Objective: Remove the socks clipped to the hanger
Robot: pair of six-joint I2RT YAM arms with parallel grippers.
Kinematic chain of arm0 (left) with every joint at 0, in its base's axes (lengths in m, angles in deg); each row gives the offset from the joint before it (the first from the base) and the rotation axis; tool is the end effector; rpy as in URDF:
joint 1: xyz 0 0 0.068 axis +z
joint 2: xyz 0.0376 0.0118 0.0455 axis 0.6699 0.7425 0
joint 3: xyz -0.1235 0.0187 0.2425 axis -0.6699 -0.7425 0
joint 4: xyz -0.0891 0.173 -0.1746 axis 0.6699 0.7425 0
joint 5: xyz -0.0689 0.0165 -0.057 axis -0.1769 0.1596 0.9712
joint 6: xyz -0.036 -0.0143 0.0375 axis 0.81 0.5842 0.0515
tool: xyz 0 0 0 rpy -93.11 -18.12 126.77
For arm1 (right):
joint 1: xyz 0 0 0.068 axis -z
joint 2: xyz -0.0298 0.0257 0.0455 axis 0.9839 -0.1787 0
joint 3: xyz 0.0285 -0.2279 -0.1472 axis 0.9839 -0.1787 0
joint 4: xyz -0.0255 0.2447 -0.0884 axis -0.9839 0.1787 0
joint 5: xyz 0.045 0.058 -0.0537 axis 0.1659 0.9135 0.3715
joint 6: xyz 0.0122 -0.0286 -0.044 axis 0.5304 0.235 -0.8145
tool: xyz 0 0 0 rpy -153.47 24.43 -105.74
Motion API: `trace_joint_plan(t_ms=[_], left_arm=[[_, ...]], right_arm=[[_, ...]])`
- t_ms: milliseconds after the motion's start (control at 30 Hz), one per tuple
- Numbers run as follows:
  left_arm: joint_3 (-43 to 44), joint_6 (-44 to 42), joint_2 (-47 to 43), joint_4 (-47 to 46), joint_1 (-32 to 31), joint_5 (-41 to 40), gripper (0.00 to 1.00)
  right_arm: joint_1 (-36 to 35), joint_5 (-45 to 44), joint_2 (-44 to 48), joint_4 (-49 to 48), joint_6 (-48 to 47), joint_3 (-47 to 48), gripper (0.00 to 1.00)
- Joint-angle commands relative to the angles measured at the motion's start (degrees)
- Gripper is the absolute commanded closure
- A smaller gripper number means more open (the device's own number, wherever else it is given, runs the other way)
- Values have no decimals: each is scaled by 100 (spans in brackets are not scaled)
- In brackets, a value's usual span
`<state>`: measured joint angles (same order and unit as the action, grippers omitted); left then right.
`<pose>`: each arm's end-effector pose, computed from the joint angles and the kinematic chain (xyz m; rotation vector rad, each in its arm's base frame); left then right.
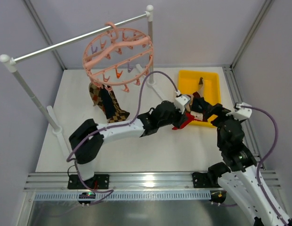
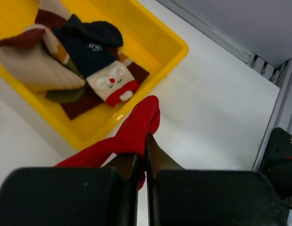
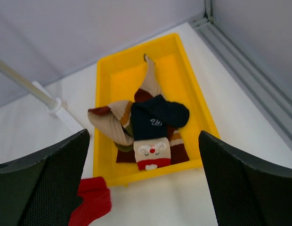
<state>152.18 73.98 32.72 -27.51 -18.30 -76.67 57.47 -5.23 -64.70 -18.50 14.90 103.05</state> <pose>0.2015 -0.3552 0.2651 0.7763 1.8579 -0.8913 0.1323 0.0327 0.3056 0.3955 1.6891 0.0254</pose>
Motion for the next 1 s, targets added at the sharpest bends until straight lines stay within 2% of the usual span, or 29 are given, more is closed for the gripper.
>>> trace_joint_plan(t_ms=[0, 33, 100, 133, 233, 367, 433, 467, 500, 567, 833, 967], left_arm=[[1089, -206, 878, -36, 24, 390, 100], [1684, -223, 1117, -10, 24, 399, 100], [2337, -276, 1530, 130, 24, 400, 100], [2993, -328, 1976, 184, 24, 277, 100], [4163, -364, 2542, 316, 24, -38, 100], [5054, -373, 3297, 184, 42, -593, 100], [5545, -294, 3526, 419, 94, -673, 99], [5696, -120, 3728, 561, 129, -664, 90], [5837, -31, 3817, 640, 182, -569, 44], [5830, 83, 3931, 729, 226, -279, 1], [5065, 181, 3484, 246, 218, 478, 0], [5433, 119, 3396, 973, 217, 409, 0]], right_arm=[[115, -781, 1055, 285, 150, -9, 3], [115, -888, 1303, 399, 133, -18, 3], [115, -1117, 1699, 514, 115, -26, 3], [115, -1152, 2040, 558, 89, -27, 3], [115, -1188, 2403, 751, 18, 43, 2], [115, -959, 2325, 787, 10, 88, 2], [115, -951, 2203, 831, 19, 140, 2], [115, -907, 2150, 822, 10, 140, 2], [115, -863, 2114, 805, 10, 132, 2], [115, -810, 2088, 787, 10, 132, 2], [115, -713, 2087, 857, 54, 167, 2], [106, -696, 2070, 884, 106, 184, 2]])
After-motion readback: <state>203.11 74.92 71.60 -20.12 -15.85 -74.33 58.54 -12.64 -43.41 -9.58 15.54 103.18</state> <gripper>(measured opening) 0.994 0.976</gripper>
